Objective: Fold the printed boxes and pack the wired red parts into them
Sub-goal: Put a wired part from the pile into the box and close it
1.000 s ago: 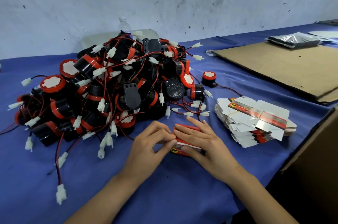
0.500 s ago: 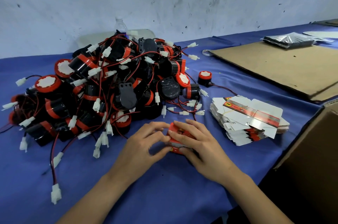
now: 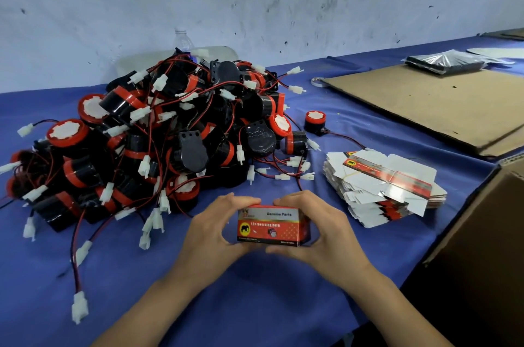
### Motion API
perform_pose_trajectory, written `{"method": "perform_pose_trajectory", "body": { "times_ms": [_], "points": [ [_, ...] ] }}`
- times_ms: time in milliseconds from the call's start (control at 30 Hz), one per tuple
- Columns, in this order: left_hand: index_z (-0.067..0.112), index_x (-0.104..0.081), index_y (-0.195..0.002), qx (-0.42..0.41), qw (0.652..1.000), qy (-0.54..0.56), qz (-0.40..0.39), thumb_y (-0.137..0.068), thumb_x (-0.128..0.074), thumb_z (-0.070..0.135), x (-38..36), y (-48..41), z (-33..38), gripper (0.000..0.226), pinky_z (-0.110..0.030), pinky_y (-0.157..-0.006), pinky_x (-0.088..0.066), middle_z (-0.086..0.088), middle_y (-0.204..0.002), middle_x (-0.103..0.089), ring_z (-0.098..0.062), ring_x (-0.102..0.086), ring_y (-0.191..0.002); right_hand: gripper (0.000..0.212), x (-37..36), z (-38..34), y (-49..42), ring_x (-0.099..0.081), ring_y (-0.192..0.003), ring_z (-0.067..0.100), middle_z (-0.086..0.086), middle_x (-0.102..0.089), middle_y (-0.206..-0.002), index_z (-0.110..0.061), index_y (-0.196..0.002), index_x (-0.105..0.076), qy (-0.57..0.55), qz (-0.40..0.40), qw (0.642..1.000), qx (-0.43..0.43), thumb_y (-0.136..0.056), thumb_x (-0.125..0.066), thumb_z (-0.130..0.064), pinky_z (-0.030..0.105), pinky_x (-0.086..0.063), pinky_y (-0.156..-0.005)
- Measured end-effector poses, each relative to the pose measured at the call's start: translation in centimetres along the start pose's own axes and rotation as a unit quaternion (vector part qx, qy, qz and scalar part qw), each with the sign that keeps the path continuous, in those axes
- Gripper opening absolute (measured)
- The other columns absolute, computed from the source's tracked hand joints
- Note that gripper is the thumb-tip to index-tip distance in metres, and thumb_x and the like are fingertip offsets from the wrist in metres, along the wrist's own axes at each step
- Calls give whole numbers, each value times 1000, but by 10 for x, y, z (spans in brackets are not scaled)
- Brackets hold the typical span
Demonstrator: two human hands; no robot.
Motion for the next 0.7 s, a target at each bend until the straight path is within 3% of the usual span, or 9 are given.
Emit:
{"method": "perform_pose_trajectory", "body": {
  "times_ms": [133, 233, 267, 333, 400, 467, 533, 567, 700],
  "points": [
    [42, -52, -125, 49, 998, 42, -7, -74, -76, 47, -5, -4, -5, 57, -2, -83, -39, 25, -120, -60, 13, -51, -111, 54, 0, 5, -2, -60, -90, 9, -10, -63, -98, -22, -106, -60, 13, 37, 999, -34, -66, -76, -54, 28, -53, -74],
    [53, -31, -139, 76, 993, 86, 35, -82, -75, 34, -1, -7, -12, 74, -4, -82, -43, 35, -134, -47, 12, -47, -121, 43, 18, 16, -7, -62, -86, 2, -17, -66, -92, -33, -97, -56, -130, 157, 966, -157, -62, -80, -39, 17, -49, -72],
    [58, -28, -138, 79, 992, 90, 47, -84, -74, 29, 1, -7, -15, 77, -4, -78, -45, 35, -134, -46, 12, -47, -121, 39, 28, 21, -10, -62, -86, 3, -17, -66, -91, -31, -97, -57, -197, 204, 941, -182, -65, -79, -32, 18, -49, -74],
    [62, -27, -137, 95, 989, 93, 59, -87, -70, 19, 4, -6, -22, 78, -6, -68, -48, 34, -132, -47, 11, -50, -117, 34, 50, 31, -16, -61, -86, 13, -11, -66, -90, -24, -98, -58, -316, 287, 882, -199, -69, -75, -24, 35, -50, -81],
    [59, -33, -134, 103, 990, 80, 60, -89, -64, 16, 3, -5, -28, 69, -5, -66, -48, 27, -131, -50, 11, -52, -113, 32, 76, 35, -22, -61, -86, 22, -3, -67, -85, -16, -101, -54, -447, 355, 798, -193, -72, -68, -13, 43, -49, -83],
    [54, -42, -127, 103, 991, 65, 53, -91, -60, 8, 1, -7, -30, 60, -3, -71, -46, 17, -128, -54, 7, -54, -111, 25, 104, 33, -24, -66, -93, 32, 7, -66, -93, -6, -99, -51, -572, 401, 701, -144, -77, -62, -4, 41, -55, -82],
    [50, -48, -120, 102, 992, 58, 50, -92, -58, 4, 0, -8, -31, 56, 0, -74, -43, 15, -125, -55, 9, -54, -108, 6, 134, 26, -22, -65, -104, 39, 17, -58, -111, -4, -88, -56, -660, 437, 606, -76, -85, -60, -7, 35, -58, -77],
    [49, -51, -118, 102, 992, 54, 48, -92, -58, 3, 0, -8, -31, 53, 1, -74, -43, 16, -123, -56, 12, -54, -106, 7, 148, 24, -18, -63, -108, 39, 19, -56, -113, -4, -87, -56, -675, 462, 573, -49, -89, -59, -11, 34, -59, -78],
    [37, -60, -110, 72, 996, 23, 38, -89, -60, -3, -3, -8, -23, 45, 1, -71, -42, 8, -117, -59, 15, -53, -101, 33, 183, 22, -2, -63, -110, 34, 18, -63, -110, 2, -110, -55, -676, 534, 507, 15, -96, -55, -27, 30, -60, -76]
  ]
}}
Point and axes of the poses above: each hand's wrist, its own y-axis away from the middle knuckle, its own x-axis out of the back of the hand, z = x × y, the point moved 6 cm from there along -y, towards the middle knuckle
